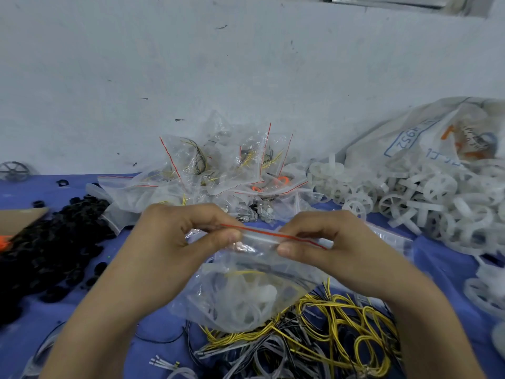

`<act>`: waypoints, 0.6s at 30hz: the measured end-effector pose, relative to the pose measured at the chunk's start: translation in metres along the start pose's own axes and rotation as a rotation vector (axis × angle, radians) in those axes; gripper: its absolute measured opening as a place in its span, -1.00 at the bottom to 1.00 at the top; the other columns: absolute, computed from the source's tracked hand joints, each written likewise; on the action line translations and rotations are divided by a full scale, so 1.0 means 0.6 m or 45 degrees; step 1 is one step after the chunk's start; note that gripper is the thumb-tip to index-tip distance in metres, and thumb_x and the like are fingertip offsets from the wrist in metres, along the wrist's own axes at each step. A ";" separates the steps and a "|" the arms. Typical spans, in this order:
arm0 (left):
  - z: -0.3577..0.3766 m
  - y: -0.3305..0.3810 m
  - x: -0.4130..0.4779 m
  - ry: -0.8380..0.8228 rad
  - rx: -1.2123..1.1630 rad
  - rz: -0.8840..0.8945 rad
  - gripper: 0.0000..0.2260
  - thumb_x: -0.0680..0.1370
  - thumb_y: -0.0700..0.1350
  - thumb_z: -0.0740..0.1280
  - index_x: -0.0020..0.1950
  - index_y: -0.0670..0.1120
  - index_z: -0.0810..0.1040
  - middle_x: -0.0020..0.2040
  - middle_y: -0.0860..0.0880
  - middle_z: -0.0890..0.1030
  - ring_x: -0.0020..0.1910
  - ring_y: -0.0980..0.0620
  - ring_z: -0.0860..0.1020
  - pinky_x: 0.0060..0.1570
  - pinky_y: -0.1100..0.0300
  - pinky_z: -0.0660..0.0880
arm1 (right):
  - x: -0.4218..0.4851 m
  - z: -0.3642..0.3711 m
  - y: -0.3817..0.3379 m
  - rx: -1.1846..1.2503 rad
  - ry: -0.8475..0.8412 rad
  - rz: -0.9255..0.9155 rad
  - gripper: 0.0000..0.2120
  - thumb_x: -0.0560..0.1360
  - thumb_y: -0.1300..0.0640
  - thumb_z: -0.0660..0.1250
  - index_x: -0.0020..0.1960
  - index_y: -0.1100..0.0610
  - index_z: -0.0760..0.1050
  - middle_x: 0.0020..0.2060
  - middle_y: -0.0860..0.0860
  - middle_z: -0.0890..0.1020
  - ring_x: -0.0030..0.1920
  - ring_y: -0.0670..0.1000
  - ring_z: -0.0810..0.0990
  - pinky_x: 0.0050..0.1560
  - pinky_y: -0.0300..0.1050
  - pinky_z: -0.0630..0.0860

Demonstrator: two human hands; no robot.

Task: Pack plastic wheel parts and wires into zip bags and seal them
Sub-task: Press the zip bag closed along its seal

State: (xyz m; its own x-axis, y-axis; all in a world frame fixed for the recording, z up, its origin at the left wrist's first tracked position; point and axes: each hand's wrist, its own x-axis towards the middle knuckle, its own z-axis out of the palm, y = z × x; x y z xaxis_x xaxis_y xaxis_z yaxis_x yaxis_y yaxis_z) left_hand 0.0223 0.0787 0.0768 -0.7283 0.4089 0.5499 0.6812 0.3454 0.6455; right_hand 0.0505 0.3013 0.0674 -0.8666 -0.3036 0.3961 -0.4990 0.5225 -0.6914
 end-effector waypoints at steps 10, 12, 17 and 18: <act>-0.006 -0.008 -0.002 0.014 -0.193 -0.068 -0.83 0.25 0.13 0.39 -0.30 0.07 0.63 -0.35 0.09 0.67 -0.27 0.20 0.65 -0.14 0.27 0.52 | 0.008 0.030 0.022 -0.307 -0.333 0.323 -0.78 0.46 -0.07 0.37 -0.18 0.08 0.49 -0.33 -0.09 0.48 -0.35 -0.18 0.42 -0.30 -0.25 0.30; -0.013 -0.015 -0.002 0.037 -0.210 -0.082 -0.81 0.23 0.11 0.41 -0.33 0.00 0.60 -0.34 0.06 0.68 -0.26 0.18 0.66 -0.17 0.36 0.53 | 0.013 0.039 0.026 -0.297 -0.386 0.372 -0.67 0.54 -0.06 0.28 -0.12 0.23 0.47 -0.34 0.00 0.44 -0.37 -0.11 0.38 -0.31 -0.18 0.28; -0.014 -0.034 0.000 0.099 -0.361 -0.151 -0.84 0.22 -0.04 0.43 -0.39 -0.11 0.54 -0.12 0.10 0.71 0.01 0.21 0.63 -0.12 0.38 0.54 | 0.015 0.050 0.030 0.081 -0.437 0.597 -0.62 0.59 -0.02 0.19 0.03 0.32 0.50 -0.12 0.31 0.60 -0.18 0.15 0.65 -0.15 -0.04 0.64; -0.016 -0.037 0.001 0.125 -0.363 -0.141 -0.87 0.24 -0.02 0.42 -0.36 -0.07 0.58 -0.08 0.14 0.70 0.03 0.22 0.62 -0.10 0.39 0.54 | 0.015 0.053 0.029 0.220 -0.429 0.625 -0.67 0.59 0.00 0.19 0.07 0.27 0.52 -0.05 0.28 0.63 -0.11 0.15 0.67 -0.14 -0.01 0.65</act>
State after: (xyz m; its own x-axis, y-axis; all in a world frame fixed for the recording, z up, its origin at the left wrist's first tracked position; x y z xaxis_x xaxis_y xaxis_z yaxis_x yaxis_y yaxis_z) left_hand 0.0063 0.0633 0.0680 -0.8100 0.2934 0.5077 0.5593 0.1265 0.8193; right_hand 0.0342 0.2825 0.0397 -0.9322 -0.3104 -0.1859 -0.0107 0.5372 -0.8434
